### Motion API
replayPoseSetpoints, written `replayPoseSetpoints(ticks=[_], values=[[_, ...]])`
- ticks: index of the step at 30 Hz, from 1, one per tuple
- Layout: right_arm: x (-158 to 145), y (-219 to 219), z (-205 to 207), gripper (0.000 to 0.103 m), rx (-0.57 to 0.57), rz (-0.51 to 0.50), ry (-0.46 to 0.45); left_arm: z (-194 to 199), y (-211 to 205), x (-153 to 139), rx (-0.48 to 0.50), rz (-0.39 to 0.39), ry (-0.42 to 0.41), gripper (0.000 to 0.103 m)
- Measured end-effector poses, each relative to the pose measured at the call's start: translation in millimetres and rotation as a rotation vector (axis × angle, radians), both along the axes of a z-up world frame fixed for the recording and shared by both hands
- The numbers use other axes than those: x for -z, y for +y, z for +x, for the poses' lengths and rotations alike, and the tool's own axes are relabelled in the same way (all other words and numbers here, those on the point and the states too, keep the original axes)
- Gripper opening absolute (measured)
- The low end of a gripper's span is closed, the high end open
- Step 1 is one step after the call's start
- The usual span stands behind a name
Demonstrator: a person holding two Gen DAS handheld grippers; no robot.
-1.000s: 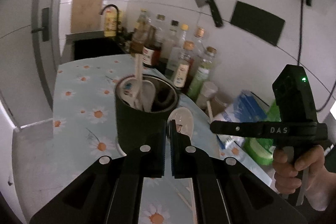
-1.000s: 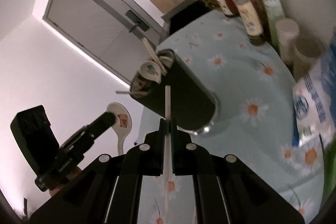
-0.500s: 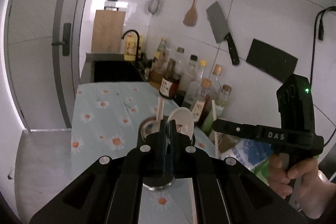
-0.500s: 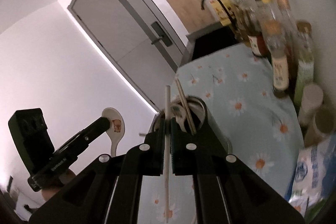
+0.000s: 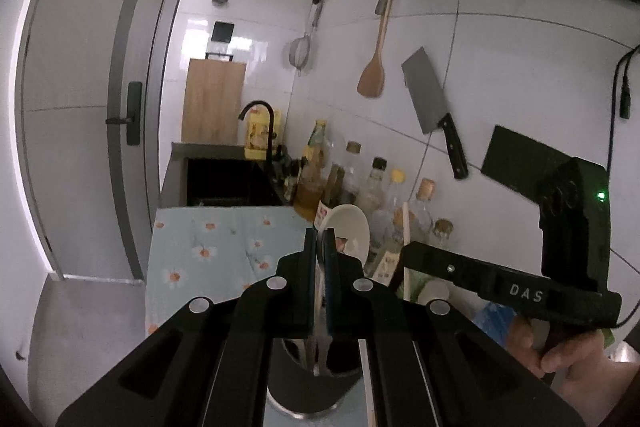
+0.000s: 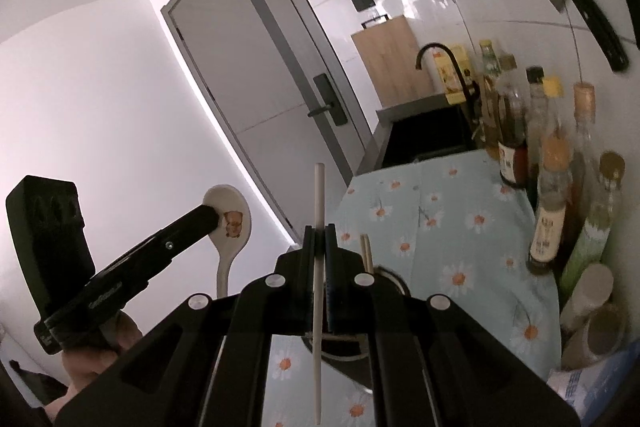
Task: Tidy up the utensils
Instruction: 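Carry the chopstick and the spoon up over the black holder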
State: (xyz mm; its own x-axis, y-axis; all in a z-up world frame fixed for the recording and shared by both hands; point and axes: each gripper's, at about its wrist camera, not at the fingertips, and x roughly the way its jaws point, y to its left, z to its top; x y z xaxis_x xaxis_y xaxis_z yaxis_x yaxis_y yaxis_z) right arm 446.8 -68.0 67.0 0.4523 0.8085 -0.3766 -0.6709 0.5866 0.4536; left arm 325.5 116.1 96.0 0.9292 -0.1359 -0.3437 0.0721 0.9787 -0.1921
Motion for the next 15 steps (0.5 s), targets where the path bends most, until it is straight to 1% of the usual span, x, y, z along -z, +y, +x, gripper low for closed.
replayPoseSetpoints(ticks=[3,13,15], values=[[-5,2,7,0.006,0.004,0.005,-0.019,7,1,-2,-0.013,0.011,-0.018,0.002],[-18,11,24,0.006,0.015,0.024,-0.06,33,13,6,-0.038,-0.02,-0.024,0.002],[-18,14,28,0.006,0.02,0.026,-0.062,37,13,6,-0.041,-0.015,-0.033,0.002]])
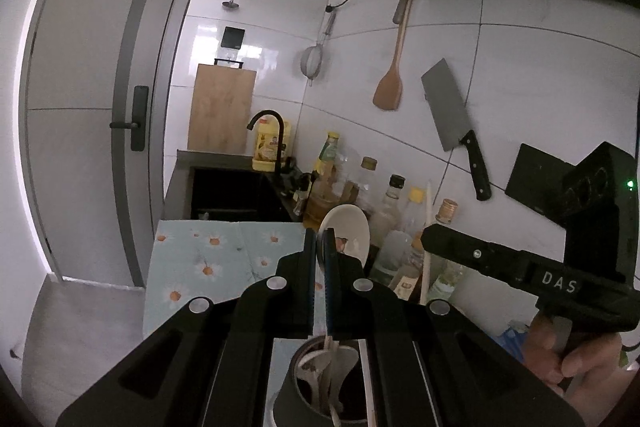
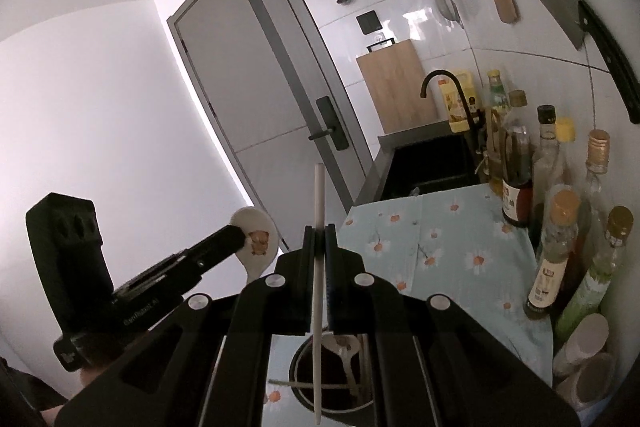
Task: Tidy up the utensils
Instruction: 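Carry the chopstick and the spoon up over the black holder, then lower the chopstick and spoon into the holder and open both tools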
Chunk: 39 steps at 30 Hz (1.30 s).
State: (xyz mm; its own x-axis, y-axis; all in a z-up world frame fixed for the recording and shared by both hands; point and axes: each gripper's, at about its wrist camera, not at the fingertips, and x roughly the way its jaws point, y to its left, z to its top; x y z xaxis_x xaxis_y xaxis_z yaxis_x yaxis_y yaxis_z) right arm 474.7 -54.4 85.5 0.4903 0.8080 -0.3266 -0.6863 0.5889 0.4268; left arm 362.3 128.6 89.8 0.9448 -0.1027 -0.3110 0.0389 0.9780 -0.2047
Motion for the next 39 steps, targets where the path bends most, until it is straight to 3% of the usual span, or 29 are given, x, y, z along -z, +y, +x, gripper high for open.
replayPoseSetpoints(ticks=[12,23,37,39], values=[[8,10,14,0.006,0.04,-0.011,-0.009,18,7,15,-0.023,0.024,-0.056,0.002],[27,22,18,0.006,0.052,-0.047,-0.015,26,9,46,0.044,0.028,-0.114,0.002],[46,32,10,0.006,0.033,-0.101,-0.004,29,5,65,0.1,0.025,-0.055,0.004],[47,31,10,0.01,0.028,-0.099,0.009,29,6,65,0.104,0.019,-0.043,0.006]])
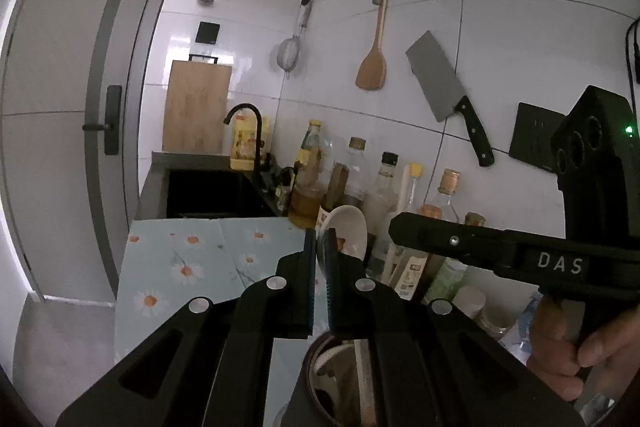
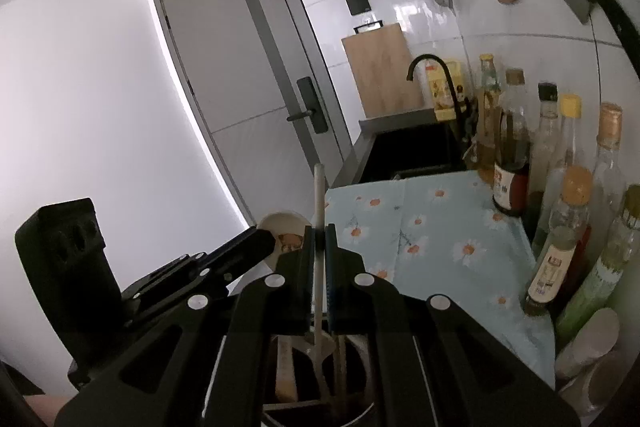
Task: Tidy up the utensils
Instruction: 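Lower the chopstick and spoon into the holder and open both tools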
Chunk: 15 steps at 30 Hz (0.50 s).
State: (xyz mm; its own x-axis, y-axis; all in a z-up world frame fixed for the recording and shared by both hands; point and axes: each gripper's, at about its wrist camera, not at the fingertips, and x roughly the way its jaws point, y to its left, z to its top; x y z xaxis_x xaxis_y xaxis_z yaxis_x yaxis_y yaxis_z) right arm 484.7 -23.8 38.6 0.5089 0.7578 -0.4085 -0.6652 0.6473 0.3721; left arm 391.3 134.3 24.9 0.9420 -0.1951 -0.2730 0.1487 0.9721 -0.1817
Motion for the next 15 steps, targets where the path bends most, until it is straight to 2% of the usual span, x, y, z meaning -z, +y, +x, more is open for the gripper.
replayPoseSetpoints(ticks=[3,15], values=[[-1,-2,-1,0.016,0.004,-0.002,-0.003,-2,-2,0,0.01,0.0,0.011,0.009],[-8,-18,-8,0.017,0.031,0.006,-0.01,-12,-8,-3,0.016,0.004,0.028,0.009]])
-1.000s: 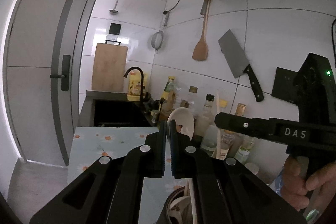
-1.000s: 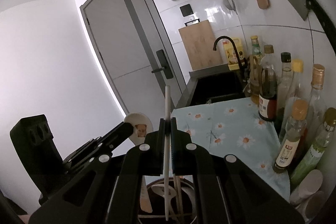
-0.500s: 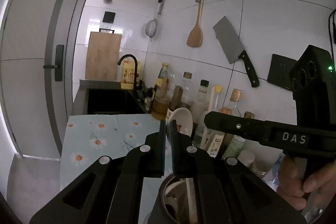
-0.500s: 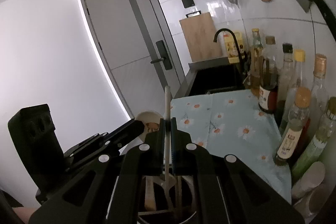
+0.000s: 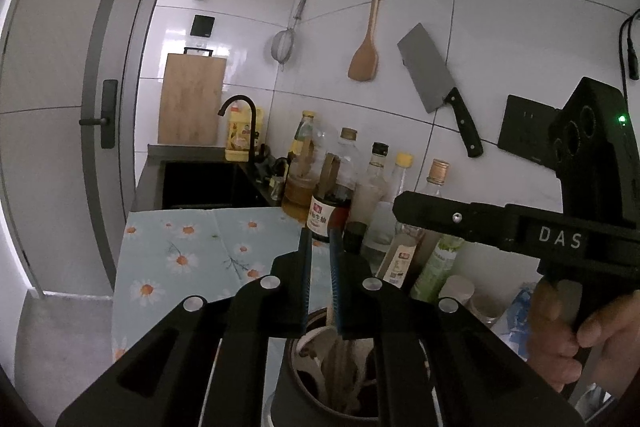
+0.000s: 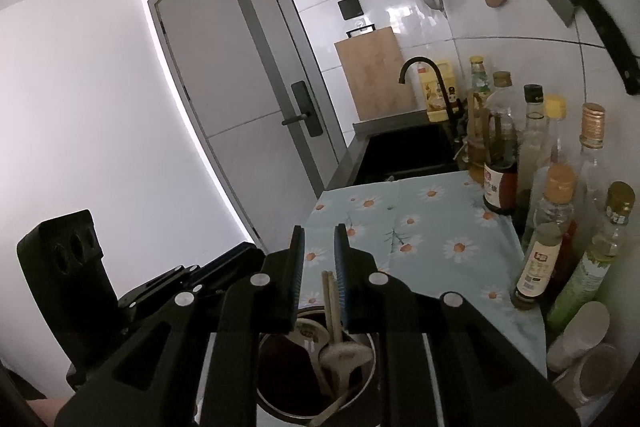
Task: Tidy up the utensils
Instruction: 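Lower the chopstick and spoon into the holder and open both tools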
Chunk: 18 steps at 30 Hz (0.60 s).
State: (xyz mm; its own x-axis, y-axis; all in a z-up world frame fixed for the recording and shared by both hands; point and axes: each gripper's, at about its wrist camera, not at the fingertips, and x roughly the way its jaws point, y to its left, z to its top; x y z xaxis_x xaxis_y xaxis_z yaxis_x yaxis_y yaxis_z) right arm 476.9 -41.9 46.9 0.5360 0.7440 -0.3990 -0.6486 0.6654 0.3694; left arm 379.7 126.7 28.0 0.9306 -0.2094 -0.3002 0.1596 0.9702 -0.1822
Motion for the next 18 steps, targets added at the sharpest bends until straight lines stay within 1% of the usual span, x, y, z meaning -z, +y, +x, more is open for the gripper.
replayPoseSetpoints(ticks=[5,8,9,10,16,17,18], values=[[-4,-7,-7,0.019,0.005,0.008,-0.007,-7,-2,-4,-0.004,0.002,0.0,0.009],[-7,-13,-12,0.023,0.001,0.014,0.0,-14,-3,-8,-0.007,0.003,-0.006,0.009],[-8,-14,-12,0.028,-0.005,0.012,0.006,-17,-3,-10,-0.012,0.004,-0.006,0.009],[-9,-15,-14,0.03,-0.012,0.011,0.012,-20,-3,-11,-0.016,0.005,-0.005,0.009],[-17,-32,-34,0.03,-0.002,0.014,-0.005,-48,-6,-20,-0.031,0.02,-0.002,0.009],[-18,-36,-38,0.03,-0.001,0.013,-0.003,-53,-7,-22,-0.033,0.022,-0.004,0.012],[-19,-39,-41,0.03,-0.001,0.012,0.001,-61,-8,-24,-0.036,0.021,-0.006,0.018]])
